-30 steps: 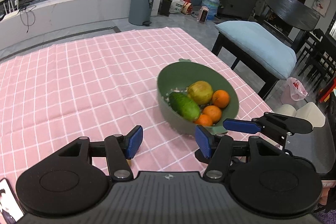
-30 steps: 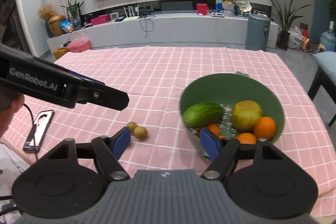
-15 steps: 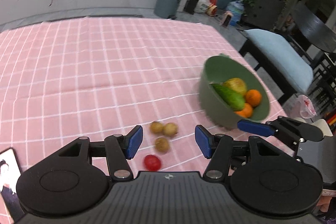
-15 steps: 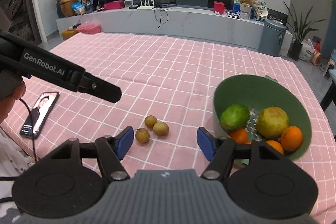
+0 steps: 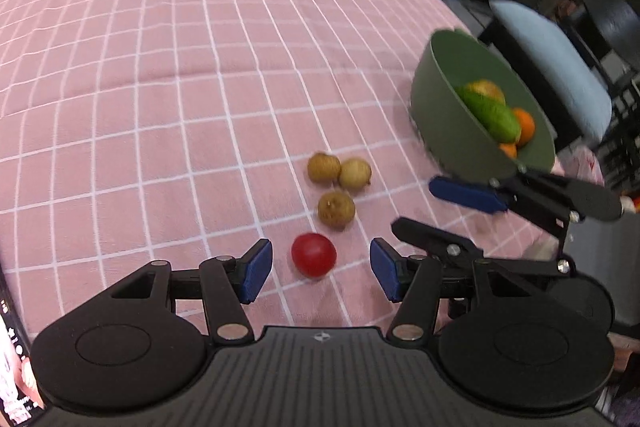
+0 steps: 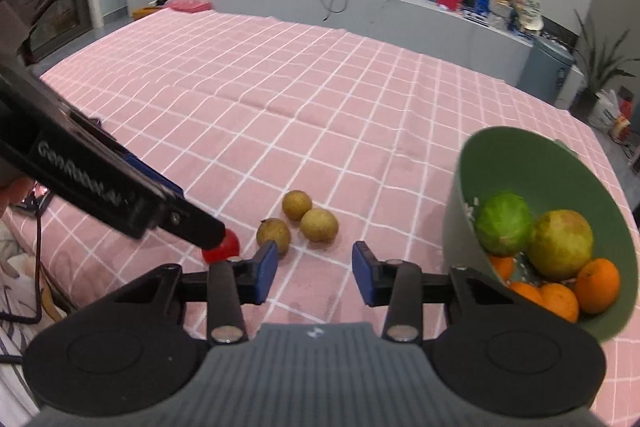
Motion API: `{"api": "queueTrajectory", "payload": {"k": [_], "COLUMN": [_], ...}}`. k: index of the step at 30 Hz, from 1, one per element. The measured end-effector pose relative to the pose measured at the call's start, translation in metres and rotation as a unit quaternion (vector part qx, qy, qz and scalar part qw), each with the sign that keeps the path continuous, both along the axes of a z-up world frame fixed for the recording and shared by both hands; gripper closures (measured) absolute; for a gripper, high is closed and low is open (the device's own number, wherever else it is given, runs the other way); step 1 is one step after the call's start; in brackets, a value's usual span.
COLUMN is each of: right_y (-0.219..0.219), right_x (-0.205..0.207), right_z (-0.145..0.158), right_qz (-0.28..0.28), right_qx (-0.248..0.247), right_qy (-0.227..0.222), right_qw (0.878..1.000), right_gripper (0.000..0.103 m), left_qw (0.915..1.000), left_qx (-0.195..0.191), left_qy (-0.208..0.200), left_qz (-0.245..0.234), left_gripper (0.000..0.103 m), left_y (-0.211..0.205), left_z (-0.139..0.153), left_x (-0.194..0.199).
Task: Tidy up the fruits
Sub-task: 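Grasp the red tomato with the left tool while the right tool grasps a brown longan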
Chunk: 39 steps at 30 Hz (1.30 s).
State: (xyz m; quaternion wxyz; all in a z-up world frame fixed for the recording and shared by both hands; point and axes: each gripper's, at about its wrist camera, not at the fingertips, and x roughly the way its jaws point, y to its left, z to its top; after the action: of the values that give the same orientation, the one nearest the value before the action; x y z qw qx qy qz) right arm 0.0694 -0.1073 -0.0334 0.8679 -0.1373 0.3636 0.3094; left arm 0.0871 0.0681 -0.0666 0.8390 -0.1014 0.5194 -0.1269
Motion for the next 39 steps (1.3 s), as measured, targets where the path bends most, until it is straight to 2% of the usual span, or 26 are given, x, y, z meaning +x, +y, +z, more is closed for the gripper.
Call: {"api": "queueTrajectory", "payload": {"k": [13, 19, 21, 34, 39], "right_y": [0.003, 0.003, 0.004, 0.022, 0.028], "right_x": [0.006, 0.006, 0.006, 0.005, 0.011], "right_z": [-0.02, -0.023, -0.023, -0.018, -0.022], "right_qz": [0.039, 0.046, 0.049, 0.086, 0.087], "right_qx": [-0.016, -0.019, -0.02, -0.024, -0.019], "right_qy": [0.006, 0.011, 0.012, -0.009, 0.004], "right_qw": [0.999, 0.999, 0.999, 0.996, 0.996], "right_gripper": [0.066, 0.066, 0.066, 0.066, 0.073], "left_qw": [0.9985, 0.9987, 0.9988, 0.998, 0.9966], "left_qx": [0.027, 0.021, 0.019, -0.024, -0.039], "left_qy": [0.039, 0.039, 0.04, 0.039, 0.041], "left_qz": [-0.029, -0.026, -0.024, 0.042, 0.059], "left_gripper": [0.047, 0.063, 0.072, 0.072, 0.072], "left_y": [-0.019, -0.019, -0.017, 0.012, 0.019], "left_z": [-0.02, -0.023, -0.022, -0.013, -0.013], "left_x": [0.016, 0.021, 0.02, 0.013, 0.014]}}
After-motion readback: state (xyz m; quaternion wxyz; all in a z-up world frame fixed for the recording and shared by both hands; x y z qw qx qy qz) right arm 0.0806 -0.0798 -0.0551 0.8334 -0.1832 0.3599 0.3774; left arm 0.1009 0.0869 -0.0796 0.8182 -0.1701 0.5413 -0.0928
